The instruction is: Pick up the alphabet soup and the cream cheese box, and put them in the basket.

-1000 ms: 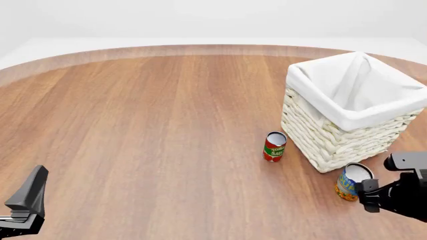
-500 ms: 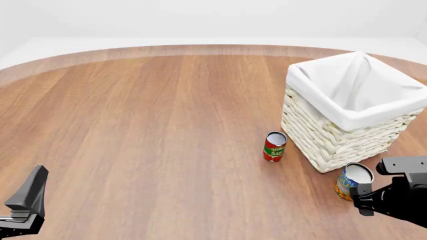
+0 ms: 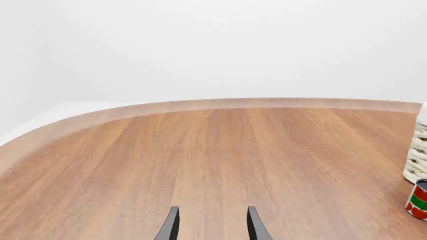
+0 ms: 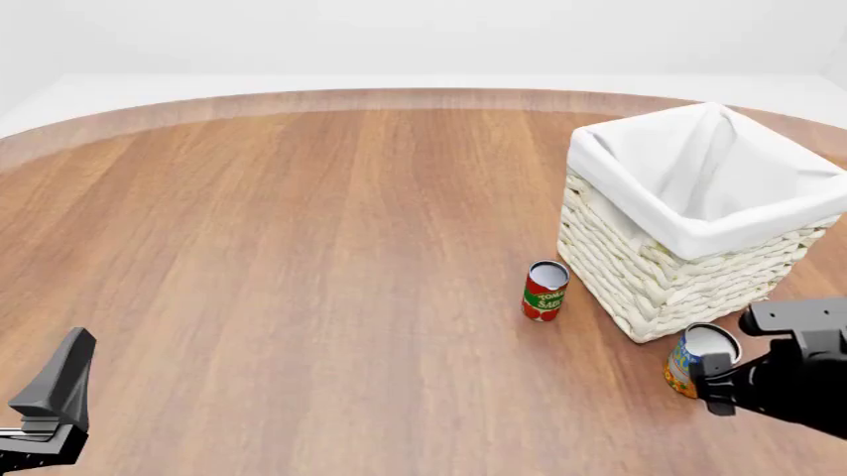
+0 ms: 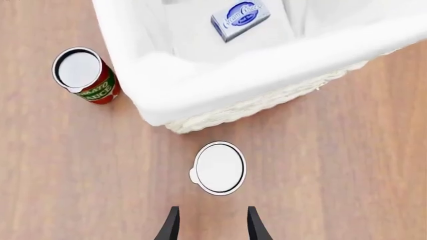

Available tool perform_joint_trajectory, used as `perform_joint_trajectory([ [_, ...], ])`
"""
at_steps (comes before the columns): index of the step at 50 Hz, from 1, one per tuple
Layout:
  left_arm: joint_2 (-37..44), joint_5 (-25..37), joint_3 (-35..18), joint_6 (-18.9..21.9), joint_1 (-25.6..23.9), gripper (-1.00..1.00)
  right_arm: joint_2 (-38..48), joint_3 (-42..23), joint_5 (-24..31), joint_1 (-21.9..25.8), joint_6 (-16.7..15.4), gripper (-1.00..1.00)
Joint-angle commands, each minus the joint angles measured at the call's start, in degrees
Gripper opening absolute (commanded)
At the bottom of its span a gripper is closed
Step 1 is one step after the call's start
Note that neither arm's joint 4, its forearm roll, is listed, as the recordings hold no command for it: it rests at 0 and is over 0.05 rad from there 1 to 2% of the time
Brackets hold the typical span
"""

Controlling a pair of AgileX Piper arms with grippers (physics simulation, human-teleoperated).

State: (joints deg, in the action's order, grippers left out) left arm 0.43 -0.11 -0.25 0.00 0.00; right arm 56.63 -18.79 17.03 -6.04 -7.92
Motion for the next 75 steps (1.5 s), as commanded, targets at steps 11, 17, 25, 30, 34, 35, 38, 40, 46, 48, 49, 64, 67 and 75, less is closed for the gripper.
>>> perform_joint_trajectory([
  [11,0.0,0.0,0.0,0.0,0.0,1.0,5.3,-2.3,-2.5,-0.1,-0.5,1.0],
  [17,0.0,0.0,0.0,0.0,0.0,1.0,6.4,-2.3,-3.5,-0.2,-0.6,1.0],
  [25,0.0,0.0,0.0,0.0,0.0,1.0,7.9,-2.2,-4.9,-0.4,-0.8,1.0],
  [30,0.0,0.0,0.0,0.0,0.0,1.0,9.6,-1.7,-7.0,-0.5,-0.9,1.0],
  [34,0.0,0.0,0.0,0.0,0.0,1.0,9.9,-1.7,-7.3,-0.3,-0.9,1.0],
  [35,0.0,0.0,0.0,0.0,0.0,1.0,10.0,-1.6,-7.4,-0.3,-0.9,1.0],
  [38,0.0,0.0,0.0,0.0,0.0,1.0,10.5,-1.7,-7.8,-0.3,-0.9,1.0],
  [40,0.0,0.0,0.0,0.0,0.0,1.0,10.7,-1.8,-7.9,-0.3,-0.9,1.0],
  [46,0.0,0.0,0.0,0.0,0.0,1.0,11.4,-2.2,-8.0,-0.4,-1.0,1.0],
  [48,0.0,0.0,0.0,0.0,0.0,1.0,11.8,-2.2,-8.4,-0.3,-1.1,1.0],
  [49,0.0,0.0,0.0,0.0,0.0,1.0,11.9,-2.4,-8.4,-0.3,-1.1,1.0],
  [64,0.0,0.0,0.0,0.0,0.0,1.0,14.5,-2.4,-10.6,-0.6,-1.4,1.0],
  [67,0.0,0.0,0.0,0.0,0.0,1.0,14.8,-2.3,-10.8,-0.6,-1.5,1.0],
  [75,0.0,0.0,0.0,0.0,0.0,1.0,16.1,-2.0,-12.1,-0.7,-1.6,1.0],
])
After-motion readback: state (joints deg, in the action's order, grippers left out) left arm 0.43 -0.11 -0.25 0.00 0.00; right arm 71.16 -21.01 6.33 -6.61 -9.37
